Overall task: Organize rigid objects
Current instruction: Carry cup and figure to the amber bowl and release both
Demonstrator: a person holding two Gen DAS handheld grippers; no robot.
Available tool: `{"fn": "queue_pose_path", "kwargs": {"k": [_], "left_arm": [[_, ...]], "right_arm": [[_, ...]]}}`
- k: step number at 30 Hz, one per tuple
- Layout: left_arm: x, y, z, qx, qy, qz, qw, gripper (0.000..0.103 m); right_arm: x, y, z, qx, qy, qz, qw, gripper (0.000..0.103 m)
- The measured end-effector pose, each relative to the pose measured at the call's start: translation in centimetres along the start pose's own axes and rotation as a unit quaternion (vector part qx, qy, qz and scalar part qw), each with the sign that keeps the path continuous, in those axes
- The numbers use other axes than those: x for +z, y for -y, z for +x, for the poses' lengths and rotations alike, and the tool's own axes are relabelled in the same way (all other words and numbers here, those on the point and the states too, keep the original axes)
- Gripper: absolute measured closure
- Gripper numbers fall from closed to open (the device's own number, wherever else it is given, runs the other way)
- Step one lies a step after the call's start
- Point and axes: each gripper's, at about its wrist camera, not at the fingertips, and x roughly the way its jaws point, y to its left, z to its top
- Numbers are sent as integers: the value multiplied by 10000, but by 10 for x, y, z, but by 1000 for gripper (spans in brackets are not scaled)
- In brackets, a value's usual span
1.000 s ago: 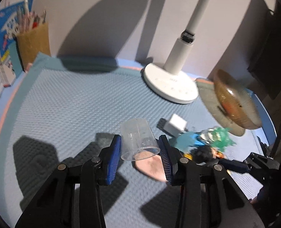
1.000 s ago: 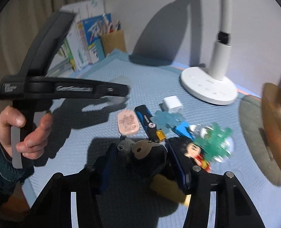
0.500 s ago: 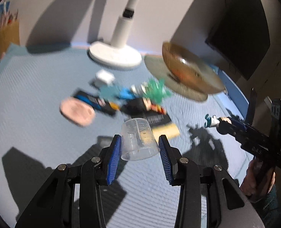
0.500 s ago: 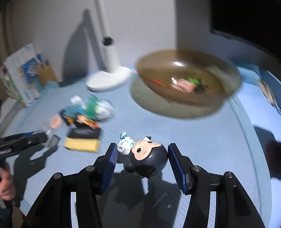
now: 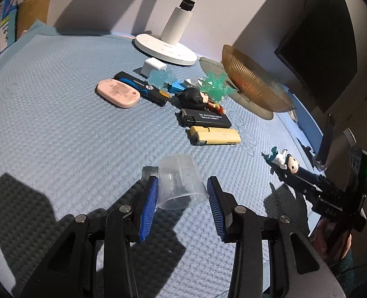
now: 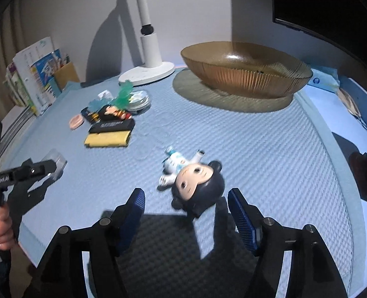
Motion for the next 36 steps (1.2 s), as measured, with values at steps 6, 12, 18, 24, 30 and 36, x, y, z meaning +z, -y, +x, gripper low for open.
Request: {"fn": "queue_pose_path", "kwargs": {"k": [6, 12, 18, 24, 30, 36], "left_arm": [[1, 0, 1, -37, -11, 24, 10000, 66], [0, 4, 4, 89, -55, 137, 9999, 66], [0, 4, 4, 115, -66, 160, 9998, 66], [7, 15, 2, 135, -28, 324, 9994, 67], [63, 69, -8, -69, 322, 1082, 9936, 67], [161, 137, 21, -1118, 318, 1166, 9864, 67]], "right_arm": [[0, 10, -1, 52, -41, 42, 10000, 35], [6, 14, 9, 155, -165, -10, 9997, 35], [16, 12, 20, 205, -182, -82, 9996, 41], [15, 14, 12, 182, -82, -13, 9998, 48], [55, 52, -27, -91, 473, 562, 9973, 48], [125, 107, -50, -916, 964, 1260, 9831, 48]]}}
